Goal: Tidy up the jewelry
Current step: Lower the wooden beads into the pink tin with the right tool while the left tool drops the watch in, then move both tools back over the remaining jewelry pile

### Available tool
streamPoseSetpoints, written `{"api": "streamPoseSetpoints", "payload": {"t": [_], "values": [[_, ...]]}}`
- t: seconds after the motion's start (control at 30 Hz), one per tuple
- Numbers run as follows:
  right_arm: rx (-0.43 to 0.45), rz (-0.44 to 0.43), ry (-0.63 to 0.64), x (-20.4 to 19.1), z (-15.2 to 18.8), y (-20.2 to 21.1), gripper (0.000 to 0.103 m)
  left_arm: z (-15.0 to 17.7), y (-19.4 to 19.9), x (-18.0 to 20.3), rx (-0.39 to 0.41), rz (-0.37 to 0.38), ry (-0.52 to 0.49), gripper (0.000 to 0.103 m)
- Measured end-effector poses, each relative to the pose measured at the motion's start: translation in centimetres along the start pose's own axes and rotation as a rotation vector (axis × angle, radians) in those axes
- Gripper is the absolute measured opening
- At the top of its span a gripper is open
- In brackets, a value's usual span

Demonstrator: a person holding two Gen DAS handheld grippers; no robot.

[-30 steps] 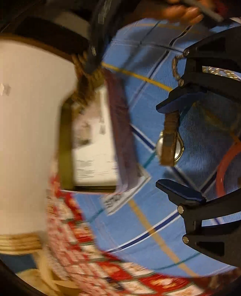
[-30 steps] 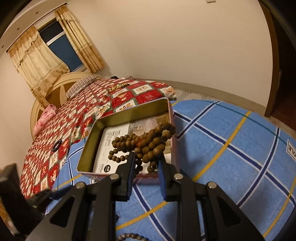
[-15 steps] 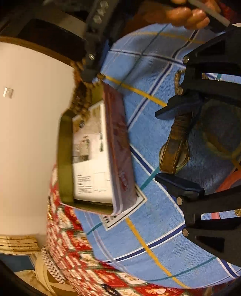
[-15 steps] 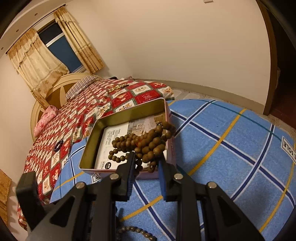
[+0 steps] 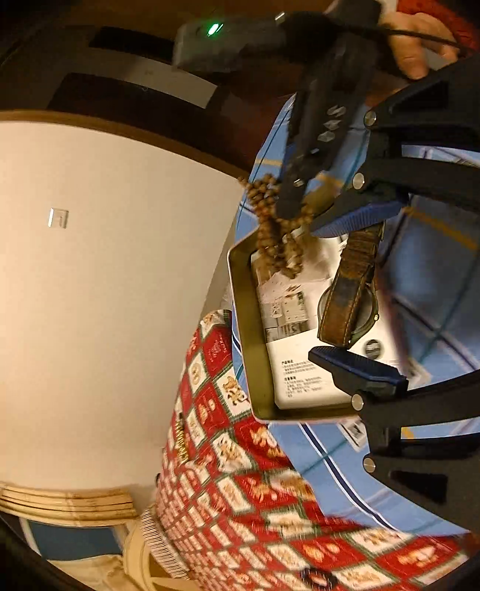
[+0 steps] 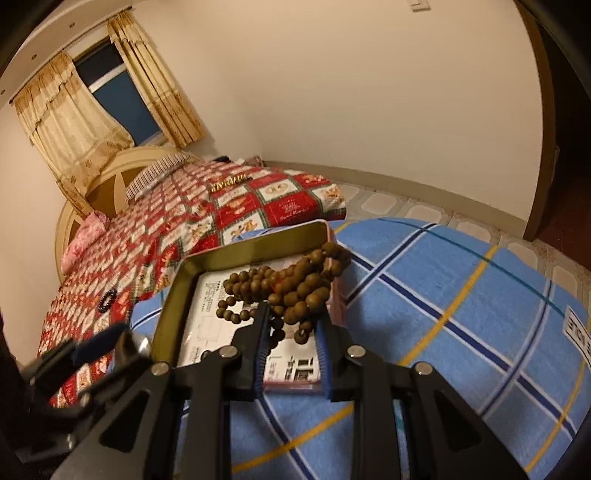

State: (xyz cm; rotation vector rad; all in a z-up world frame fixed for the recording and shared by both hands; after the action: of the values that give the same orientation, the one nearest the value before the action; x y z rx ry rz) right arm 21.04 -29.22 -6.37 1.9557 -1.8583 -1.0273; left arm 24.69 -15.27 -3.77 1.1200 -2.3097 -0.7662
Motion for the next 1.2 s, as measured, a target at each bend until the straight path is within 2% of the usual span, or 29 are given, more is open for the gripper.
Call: {"api": "streamPoseSetpoints", "payload": {"t": [0.23, 0.3, 0.33, 0.37, 0.43, 0.6, 0.73, 0.9, 1.03, 1.2], "values": [[-0.049, 0.024, -0.011, 0.4, 0.1, -2.8, 0.027, -1.4, -4.5, -1.5, -0.032, -0.072, -0.036, 0.063], [-0.040, 0.024, -0.003, 0.3, -0.1, -2.9, 0.030, -2.1, -4.9, -2.2, -0.026, -0.116, -0.030, 0.063], [-0.044, 0.022, -0.003, 0.2, -0.2, -2.9, 0.034, -2.7, -4.9, -2.6, -0.014, -0.129, -0.018, 0.063], [-0.047, 0.013, -0.005, 0.2, -0.2, -2.9, 0.044, -3.1, -4.7, -2.9, -0.010, -0.132, -0.010, 0.063], [-0.041, -0.017, -0.018, 0.2, -0.5, -2.8, 0.054, -3.8, -4.3, -3.1, -0.011, -0.140, -0.002, 0.064], [0.037, -0.013, -0.028, 0.2, -0.6, 0.1, 0.054, -4.0, -0.9, -3.8, 0.028, -0.186, 0.011, 0.064], [0.084, -0.002, -0.033, 0.8, -0.1, 4.5, 0.054, -1.5, 3.9, -3.9, 0.057, -0.172, 0.013, 0.064], [0.098, 0.024, -0.018, 0.6, 3.2, 8.9, 0.054, 3.0, 10.0, -5.3, 0.083, -0.158, 0.097, 0.066], [0.055, 0.041, -0.023, 0.0, 7.0, 10.1, 0.055, 7.6, 13.7, -6.1, 0.090, -0.252, 0.115, 0.068], [-0.033, 0.025, -0.005, -1.4, 10.6, 9.7, 0.053, 12.7, 15.9, -6.9, 0.076, -0.289, 0.145, 0.069]]}}
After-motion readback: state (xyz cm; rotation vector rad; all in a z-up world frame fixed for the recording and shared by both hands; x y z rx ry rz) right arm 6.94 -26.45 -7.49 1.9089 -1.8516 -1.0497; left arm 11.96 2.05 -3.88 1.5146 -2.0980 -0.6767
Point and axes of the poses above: each gripper's, at about its wrist camera, not at the fingertips, and y roughly against the way its jaws point, x to its right, z to its underside, the point moved 3 cm from there along -y, roughly the way its jaws point, and after that the axes turned 3 degrees about y, right-handed, at the moved point
